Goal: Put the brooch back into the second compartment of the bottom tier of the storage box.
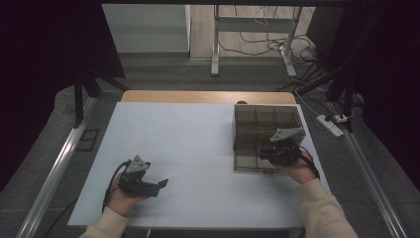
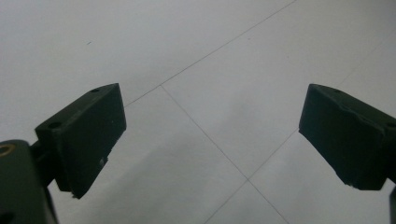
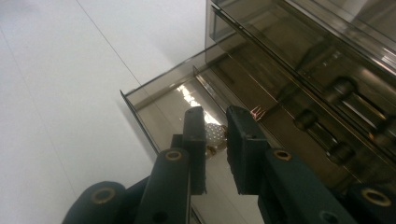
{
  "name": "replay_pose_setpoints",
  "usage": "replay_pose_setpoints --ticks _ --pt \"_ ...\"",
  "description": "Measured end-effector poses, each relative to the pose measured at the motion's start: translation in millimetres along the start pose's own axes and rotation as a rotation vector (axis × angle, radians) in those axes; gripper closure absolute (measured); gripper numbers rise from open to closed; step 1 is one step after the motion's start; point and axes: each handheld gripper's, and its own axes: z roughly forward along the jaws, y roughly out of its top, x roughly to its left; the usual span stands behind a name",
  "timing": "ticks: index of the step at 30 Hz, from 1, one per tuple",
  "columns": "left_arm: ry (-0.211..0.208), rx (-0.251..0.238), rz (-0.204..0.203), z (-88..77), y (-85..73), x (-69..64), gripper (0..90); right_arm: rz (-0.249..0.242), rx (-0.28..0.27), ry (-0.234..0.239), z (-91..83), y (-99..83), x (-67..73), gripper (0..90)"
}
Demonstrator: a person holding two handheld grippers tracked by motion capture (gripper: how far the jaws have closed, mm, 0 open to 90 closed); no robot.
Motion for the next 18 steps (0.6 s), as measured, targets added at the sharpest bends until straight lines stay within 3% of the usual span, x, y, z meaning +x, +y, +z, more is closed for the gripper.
replay_pose_setpoints --ticks 18 --pt "0.002 0.0 0.002 -0.2 0.2 -0.2 6.8 0.017 0.021 -0.024 -6.6 -11.2 -5.4 76.6"
